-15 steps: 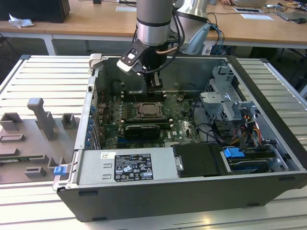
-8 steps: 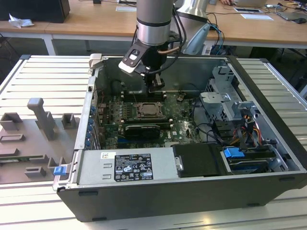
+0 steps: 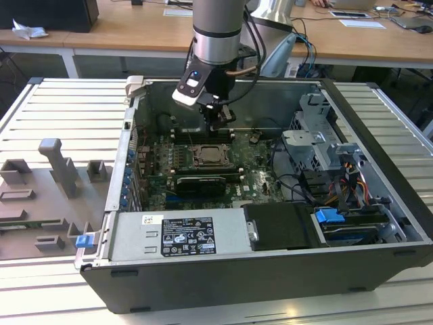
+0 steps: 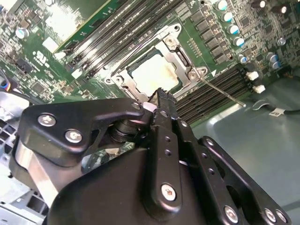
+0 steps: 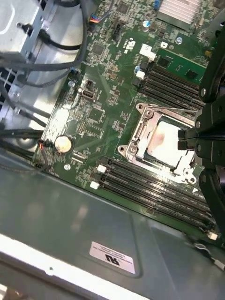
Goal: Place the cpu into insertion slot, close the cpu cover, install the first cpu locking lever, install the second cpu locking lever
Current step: 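Install the first cpu locking lever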
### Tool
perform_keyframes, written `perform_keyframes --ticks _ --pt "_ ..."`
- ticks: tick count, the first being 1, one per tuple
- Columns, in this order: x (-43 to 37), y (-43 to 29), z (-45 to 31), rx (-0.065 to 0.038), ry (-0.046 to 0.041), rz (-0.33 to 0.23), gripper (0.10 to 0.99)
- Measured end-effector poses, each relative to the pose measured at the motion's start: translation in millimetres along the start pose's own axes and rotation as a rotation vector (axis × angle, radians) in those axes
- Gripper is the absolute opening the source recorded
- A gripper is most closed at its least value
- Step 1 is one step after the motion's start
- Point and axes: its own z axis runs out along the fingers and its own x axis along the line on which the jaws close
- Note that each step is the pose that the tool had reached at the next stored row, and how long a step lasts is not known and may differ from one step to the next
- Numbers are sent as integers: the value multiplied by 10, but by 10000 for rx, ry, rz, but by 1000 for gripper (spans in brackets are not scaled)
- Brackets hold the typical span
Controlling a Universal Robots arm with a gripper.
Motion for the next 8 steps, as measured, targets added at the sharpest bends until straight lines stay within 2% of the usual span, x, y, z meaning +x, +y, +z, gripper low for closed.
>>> perform_keyframes --ticks 3,8 --pt "0 0 0 3 6 -297 106" --pt "0 0 0 15 20 -1186 106"
